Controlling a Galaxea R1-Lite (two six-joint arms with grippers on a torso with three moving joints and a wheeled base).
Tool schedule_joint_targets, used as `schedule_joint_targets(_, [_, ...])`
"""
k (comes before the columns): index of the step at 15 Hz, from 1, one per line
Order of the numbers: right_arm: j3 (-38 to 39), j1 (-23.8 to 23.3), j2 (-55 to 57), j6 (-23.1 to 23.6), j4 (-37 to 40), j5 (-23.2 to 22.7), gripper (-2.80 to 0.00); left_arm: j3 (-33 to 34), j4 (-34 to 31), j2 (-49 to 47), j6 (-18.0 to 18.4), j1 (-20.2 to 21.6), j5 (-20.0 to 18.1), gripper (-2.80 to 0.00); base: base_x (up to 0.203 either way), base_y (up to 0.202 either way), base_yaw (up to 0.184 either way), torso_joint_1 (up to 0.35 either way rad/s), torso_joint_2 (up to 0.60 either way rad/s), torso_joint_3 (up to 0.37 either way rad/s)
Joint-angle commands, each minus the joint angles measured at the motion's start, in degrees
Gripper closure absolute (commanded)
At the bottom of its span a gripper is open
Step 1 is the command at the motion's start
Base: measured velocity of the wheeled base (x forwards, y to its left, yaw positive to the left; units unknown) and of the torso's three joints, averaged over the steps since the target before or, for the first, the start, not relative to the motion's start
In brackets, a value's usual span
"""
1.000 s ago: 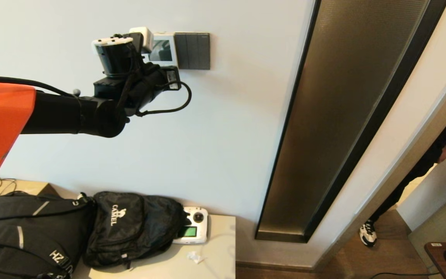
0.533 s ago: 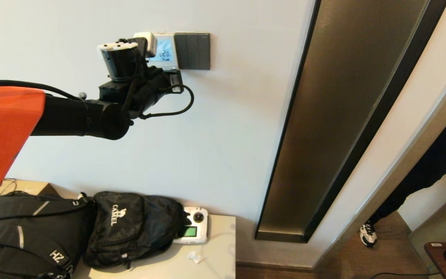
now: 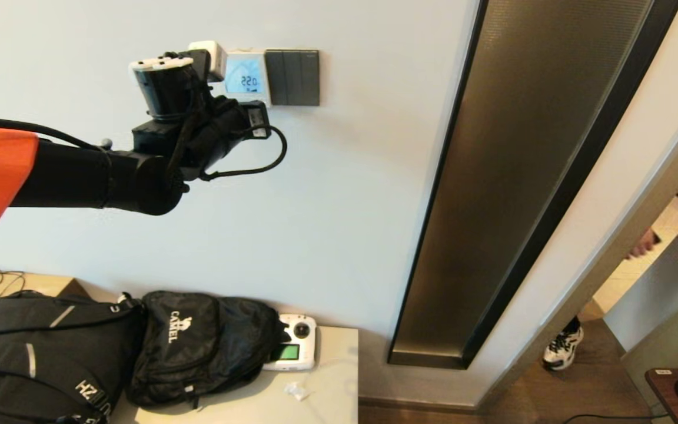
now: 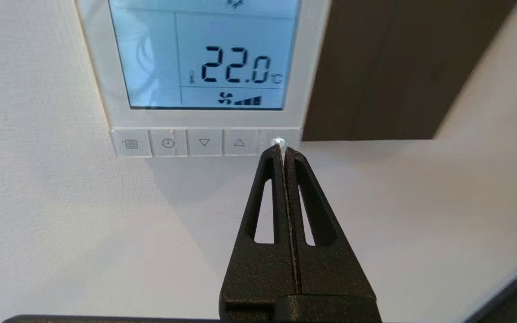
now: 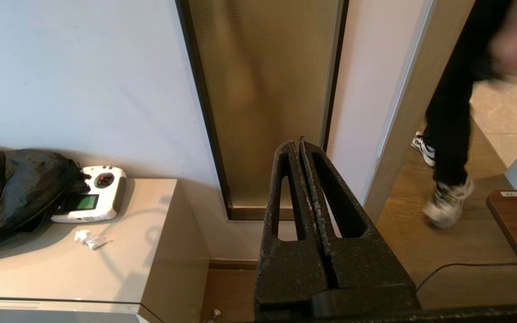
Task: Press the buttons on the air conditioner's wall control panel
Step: Turn on the central air conditioner, then press the temperature increase button
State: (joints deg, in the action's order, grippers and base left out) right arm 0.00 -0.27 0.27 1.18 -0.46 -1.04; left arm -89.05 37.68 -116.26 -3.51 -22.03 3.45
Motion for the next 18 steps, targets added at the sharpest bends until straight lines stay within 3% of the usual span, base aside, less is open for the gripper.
schedule_joint_targets(1, [0.1,0.0,0.1,0.0,0.0,0.0,0.00,3.8,1.2,4.9,0.0,-0.2,0.0,0.00,0.000,0.000,0.000,0.000,0.00,0.000])
schedule_joint_targets(6, [0.1,0.0,0.1,0.0,0.0,0.0,0.00,10.5,2.0,9.9,0.0,2.1,-0.2,0.00,0.000,0.000,0.000,0.000,0.00,0.000])
schedule_joint_targets(12, [0.1,0.0,0.1,0.0,-0.1,0.0,0.00,5.9,0.5,5.5,0.0,2.3,-0.2,0.00,0.000,0.000,0.000,0.000,0.00,0.000])
schedule_joint_targets(18, [0.1,0.0,0.1,0.0,0.0,0.0,0.00,5.3,0.7,3.0,0.1,3.3,-0.2,0.00,0.000,0.000,0.000,0.000,0.00,0.000])
